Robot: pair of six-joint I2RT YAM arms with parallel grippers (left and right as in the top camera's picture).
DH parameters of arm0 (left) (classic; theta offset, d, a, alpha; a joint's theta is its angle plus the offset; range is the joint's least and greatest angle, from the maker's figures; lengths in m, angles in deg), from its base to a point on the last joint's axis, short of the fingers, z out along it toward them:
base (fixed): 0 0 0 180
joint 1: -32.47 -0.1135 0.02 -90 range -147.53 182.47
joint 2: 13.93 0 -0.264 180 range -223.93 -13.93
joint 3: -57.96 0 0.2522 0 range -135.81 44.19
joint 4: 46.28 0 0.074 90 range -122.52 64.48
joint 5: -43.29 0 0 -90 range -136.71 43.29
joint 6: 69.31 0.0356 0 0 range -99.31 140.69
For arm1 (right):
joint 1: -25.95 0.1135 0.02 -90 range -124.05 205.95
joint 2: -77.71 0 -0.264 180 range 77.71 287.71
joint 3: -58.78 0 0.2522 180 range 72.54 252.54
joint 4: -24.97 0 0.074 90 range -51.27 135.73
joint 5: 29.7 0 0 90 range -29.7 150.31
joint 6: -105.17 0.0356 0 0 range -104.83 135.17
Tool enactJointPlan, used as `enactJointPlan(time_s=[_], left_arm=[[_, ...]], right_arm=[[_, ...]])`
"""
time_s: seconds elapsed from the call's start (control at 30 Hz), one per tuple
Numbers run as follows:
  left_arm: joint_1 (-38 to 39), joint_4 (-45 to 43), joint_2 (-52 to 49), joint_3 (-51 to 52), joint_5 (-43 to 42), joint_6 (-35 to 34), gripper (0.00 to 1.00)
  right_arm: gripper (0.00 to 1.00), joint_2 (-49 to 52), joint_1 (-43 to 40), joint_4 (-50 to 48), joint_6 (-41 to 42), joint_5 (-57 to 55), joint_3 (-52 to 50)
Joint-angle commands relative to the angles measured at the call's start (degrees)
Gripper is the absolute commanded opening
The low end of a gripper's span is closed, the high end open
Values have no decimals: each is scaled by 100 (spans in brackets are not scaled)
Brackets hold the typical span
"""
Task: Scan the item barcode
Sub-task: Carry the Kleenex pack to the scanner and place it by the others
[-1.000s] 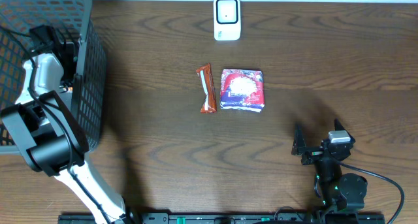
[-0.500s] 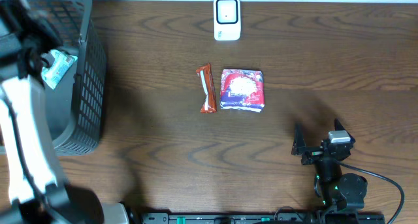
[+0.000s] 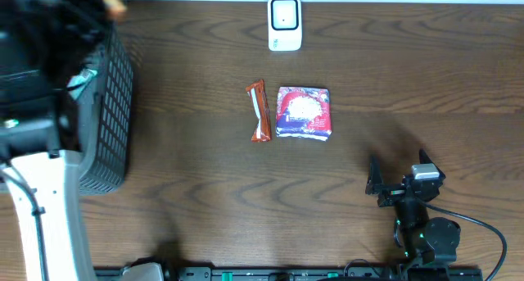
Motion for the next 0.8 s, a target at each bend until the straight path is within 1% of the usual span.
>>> enactJointPlan(time_s=[0.0,0.1,0.27,0.4,0.53,0.77], left_arm=[[756,13,-162,-48,-278,328,7],[1521,258,-428,-11,55,466,7],[2308,962,-984,-9,730,466,7],[2796,1449,-1620,-9,984,466,7],[3119,1521,-2319,-9,994,466,8],[3351,1519,-3359,-9,986,463,9]], right_arm=[[99,-31,-37,9,-42,-9,-22],[99,-31,-37,7,-42,-9,-22],[99,-31,-37,7,-42,-9,-22],[99,-31,-37,7,-42,-9,-22],[99,-31,-37,9,-42,-9,-22],[99,-31,-37,7,-42,-9,-22]])
